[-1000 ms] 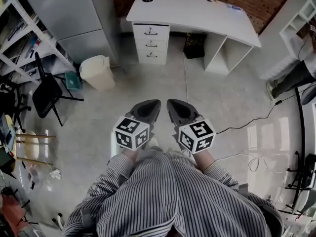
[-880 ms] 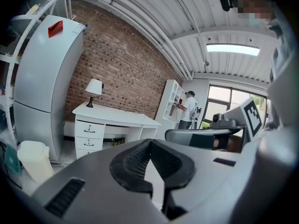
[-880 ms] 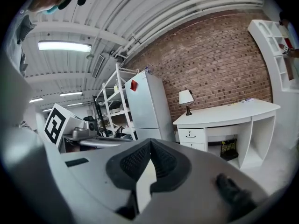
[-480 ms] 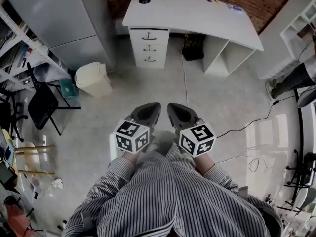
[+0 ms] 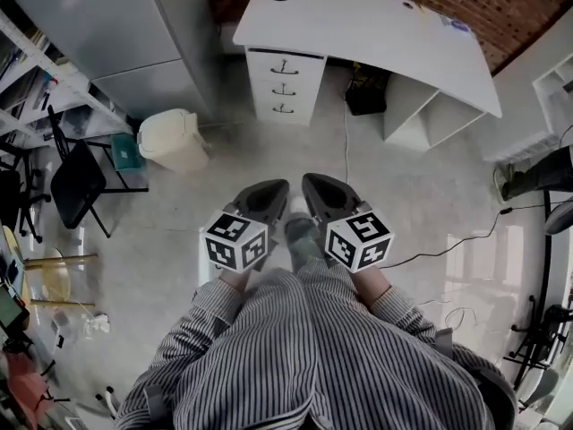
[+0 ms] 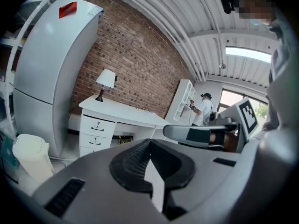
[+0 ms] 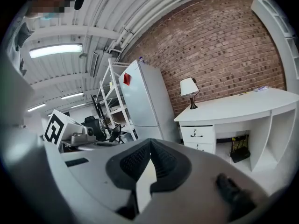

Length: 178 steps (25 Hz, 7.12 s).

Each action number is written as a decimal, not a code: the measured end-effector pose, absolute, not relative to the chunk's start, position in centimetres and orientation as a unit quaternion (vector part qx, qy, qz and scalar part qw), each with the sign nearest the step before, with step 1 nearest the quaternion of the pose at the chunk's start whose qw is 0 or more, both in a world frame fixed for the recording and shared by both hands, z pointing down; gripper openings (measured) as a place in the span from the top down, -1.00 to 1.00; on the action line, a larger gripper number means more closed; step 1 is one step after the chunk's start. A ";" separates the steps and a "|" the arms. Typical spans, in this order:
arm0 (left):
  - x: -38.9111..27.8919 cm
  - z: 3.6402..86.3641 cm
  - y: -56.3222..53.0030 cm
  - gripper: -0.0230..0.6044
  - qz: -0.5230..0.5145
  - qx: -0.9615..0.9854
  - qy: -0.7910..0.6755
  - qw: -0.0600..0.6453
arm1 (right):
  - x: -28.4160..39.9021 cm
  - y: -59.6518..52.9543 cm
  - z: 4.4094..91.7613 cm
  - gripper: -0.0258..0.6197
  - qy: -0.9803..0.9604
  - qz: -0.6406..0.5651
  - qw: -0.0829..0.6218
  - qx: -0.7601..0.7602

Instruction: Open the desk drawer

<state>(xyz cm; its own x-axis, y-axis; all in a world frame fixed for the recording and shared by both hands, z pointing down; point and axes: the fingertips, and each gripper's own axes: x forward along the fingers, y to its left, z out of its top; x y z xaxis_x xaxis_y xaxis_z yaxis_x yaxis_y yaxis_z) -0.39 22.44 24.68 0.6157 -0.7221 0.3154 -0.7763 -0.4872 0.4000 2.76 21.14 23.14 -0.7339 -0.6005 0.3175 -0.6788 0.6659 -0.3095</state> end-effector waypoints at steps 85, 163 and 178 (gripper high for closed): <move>-8.4 50.6 -18.6 0.89 -0.094 0.704 -0.411 0.572 | -3.1 -18.6 51.4 0.87 -0.743 0.533 0.010 0.404; -10.5 61.5 -32.9 0.76 -0.280 0.635 -0.368 0.619 | -2.5 -32.9 61.7 0.78 -0.633 0.614 -0.280 0.379; -10.7 61.3 -32.1 0.79 -0.315 0.612 -0.364 0.628 | -2.6 -32.1 61.8 0.80 -0.618 0.628 -0.287 0.375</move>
<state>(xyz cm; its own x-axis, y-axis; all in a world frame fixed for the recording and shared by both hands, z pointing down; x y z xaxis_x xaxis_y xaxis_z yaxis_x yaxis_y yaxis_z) -10.66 -32.08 61.27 0.5366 -0.8408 0.0713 -0.0500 0.0527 0.9974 -2.60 -32.13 61.78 -0.5544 -0.8242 0.1159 -0.1028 -0.0703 -0.9922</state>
